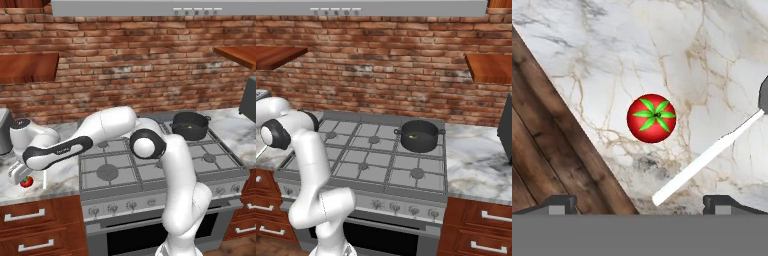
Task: Put the tomato and broccoli in the pot. Retrieve the spatula and lightly stir the vegetables in the pot.
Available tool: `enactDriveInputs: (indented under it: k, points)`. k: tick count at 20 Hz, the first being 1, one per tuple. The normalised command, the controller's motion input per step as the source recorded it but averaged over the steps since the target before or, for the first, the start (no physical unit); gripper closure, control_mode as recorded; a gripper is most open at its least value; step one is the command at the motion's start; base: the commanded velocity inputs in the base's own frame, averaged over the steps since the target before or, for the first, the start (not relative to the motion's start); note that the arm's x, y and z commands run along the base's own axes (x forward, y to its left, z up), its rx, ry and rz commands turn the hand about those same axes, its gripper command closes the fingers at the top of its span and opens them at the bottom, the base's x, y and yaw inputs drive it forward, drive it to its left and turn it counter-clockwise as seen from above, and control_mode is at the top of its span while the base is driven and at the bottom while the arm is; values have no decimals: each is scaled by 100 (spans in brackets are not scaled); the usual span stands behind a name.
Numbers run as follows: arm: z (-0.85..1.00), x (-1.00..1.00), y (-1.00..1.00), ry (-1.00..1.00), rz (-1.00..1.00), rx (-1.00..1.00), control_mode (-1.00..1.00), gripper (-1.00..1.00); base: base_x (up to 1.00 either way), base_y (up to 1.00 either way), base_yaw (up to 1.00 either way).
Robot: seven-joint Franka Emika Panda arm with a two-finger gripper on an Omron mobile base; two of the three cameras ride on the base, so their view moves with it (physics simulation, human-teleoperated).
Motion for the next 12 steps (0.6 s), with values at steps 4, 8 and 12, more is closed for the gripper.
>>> enactDriveInputs:
  k: [4, 8, 12]
  points:
    - [0, 22, 0, 5, 0, 7, -100, -100, 0, 0, 0]
    - [-4, 40, 0, 6, 0, 2, -100, -100, 0, 0, 0]
    - [-4, 32, 6, 9, 0, 0, -100, -100, 0, 0, 0]
